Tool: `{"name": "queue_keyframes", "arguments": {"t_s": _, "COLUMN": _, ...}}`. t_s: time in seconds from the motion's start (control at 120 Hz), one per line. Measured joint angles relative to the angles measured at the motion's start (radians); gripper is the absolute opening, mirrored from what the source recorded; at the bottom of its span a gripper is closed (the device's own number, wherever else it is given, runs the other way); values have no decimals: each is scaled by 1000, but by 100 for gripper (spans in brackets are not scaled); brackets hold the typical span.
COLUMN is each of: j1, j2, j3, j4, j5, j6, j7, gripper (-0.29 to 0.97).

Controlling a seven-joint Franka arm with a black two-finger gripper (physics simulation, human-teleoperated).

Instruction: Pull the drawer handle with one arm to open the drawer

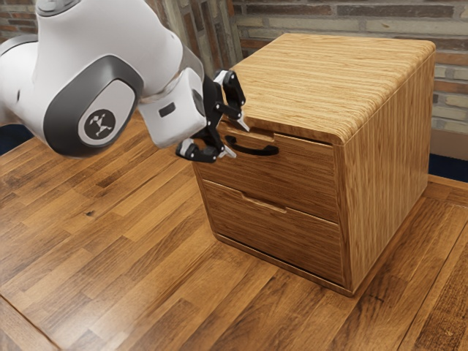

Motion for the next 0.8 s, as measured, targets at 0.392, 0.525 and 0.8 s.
{"name": "queue_keyframes", "arguments": {"t_s": 0.392, "j1": 0, "j2": 49, "j3": 47, "j4": 8, "j5": -43, "j6": -1, "j7": -23, "gripper": 12}}
{"name": "queue_keyframes", "arguments": {"t_s": 0.525, "j1": -4, "j2": 81, "j3": 48, "j4": 26, "j5": -66, "j6": 1, "j7": -28, "gripper": 11}}
{"name": "queue_keyframes", "arguments": {"t_s": 0.8, "j1": -12, "j2": 79, "j3": 47, "j4": 3, "j5": -93, "j6": 9, "j7": -37, "gripper": 8}}
